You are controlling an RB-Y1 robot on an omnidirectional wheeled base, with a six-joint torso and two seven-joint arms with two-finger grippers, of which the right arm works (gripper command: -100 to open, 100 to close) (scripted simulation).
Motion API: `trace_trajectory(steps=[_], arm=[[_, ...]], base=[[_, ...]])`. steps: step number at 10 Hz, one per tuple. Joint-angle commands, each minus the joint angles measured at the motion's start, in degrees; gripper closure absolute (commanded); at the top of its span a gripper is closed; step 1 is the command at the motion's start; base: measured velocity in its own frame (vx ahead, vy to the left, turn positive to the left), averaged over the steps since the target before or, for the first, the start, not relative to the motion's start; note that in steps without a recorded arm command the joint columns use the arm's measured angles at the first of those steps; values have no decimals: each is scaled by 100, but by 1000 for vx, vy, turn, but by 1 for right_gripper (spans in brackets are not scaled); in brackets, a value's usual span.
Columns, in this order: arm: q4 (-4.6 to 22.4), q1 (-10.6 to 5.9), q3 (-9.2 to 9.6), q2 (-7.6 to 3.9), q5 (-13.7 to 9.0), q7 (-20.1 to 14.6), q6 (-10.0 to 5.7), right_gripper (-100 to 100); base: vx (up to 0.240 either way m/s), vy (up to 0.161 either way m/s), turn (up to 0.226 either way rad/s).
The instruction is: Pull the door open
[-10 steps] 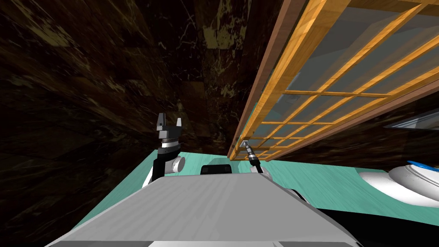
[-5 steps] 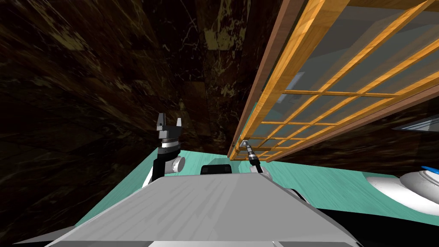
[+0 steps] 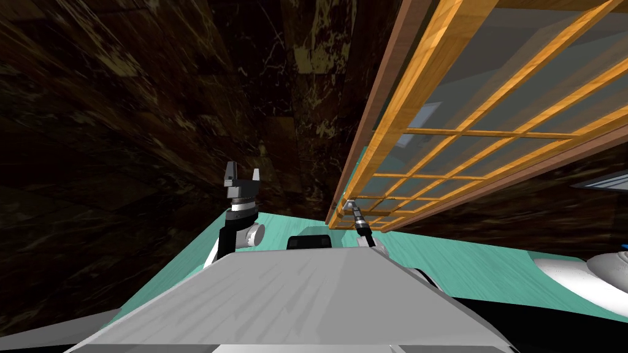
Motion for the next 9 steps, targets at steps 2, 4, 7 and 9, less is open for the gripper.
trace_trajectory(steps=[2, 4, 7, 9], arm=[[-31, 0, 111, 65, -106, -384, 15, 100], [-40, -5, 150, 68, -194, -625, 35, 100], [-58, -16, 230, 72, -376, -1069, 75, 100], [-67, -22, 270, 75, -466, -1350, 95, 100]], base=[[-30, -23, 46], [-36, -18, 57], [-47, -25, 64], [-30, -19, 47]])
